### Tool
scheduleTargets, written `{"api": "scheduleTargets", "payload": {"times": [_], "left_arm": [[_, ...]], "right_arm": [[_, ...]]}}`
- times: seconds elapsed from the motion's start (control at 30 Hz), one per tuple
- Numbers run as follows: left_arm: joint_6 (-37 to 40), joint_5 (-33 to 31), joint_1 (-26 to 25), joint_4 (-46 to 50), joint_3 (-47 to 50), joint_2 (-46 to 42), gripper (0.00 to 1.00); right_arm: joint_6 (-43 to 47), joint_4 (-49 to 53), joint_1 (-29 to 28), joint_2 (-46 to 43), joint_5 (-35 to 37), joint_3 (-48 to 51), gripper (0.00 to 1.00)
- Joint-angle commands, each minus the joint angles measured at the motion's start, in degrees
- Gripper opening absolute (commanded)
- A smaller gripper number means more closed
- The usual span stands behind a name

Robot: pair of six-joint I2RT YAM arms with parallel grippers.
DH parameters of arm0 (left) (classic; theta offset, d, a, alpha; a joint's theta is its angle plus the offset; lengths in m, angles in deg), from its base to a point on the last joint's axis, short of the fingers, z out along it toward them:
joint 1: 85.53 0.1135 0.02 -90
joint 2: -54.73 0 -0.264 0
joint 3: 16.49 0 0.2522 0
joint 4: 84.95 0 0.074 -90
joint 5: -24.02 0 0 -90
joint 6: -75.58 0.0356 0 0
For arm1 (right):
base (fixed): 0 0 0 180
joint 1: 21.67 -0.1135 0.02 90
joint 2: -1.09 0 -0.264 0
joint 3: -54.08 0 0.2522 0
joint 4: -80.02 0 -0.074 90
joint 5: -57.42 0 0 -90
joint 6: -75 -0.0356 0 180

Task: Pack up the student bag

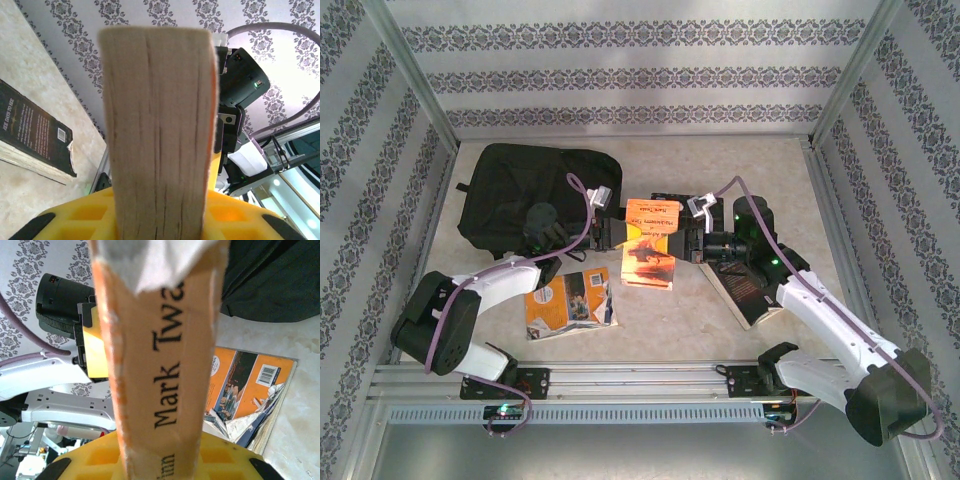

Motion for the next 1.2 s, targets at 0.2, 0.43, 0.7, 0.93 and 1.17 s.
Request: {"api": "scheduleTargets", "payload": {"times": [0.2,0.43,0.7,0.93,1.17], "left_arm": [[-0.66,-0.49,-0.14,-6.39,-1.1,-1.44,0.0],[-9.29,-24.76,-0.18,-18.88,3.44,-0.56,0.0],[-9.11,-41.78,-4.87,-21.08,4.76,-1.73,0.0],[-7.92,-45.23,-7.48,-18.3,5.25,-3.16,0.0],[-8.15,-46.99,-8.41,-18.98,6.55,-2.74,0.0]], "right_arm": [[0.49,-0.56,0.36,-0.56,2.75,-1.63,0.37],[-10.98,-16.13,-1.68,-5.91,13.64,6.71,0.94],[-19.83,-34.34,-8.89,-7.24,30.09,14.54,0.98],[-21.67,-42.43,-11.44,-5.24,39.75,16.08,0.93],[-22.82,-48.35,-12.9,-1.45,41.82,15.79,0.75]]}}
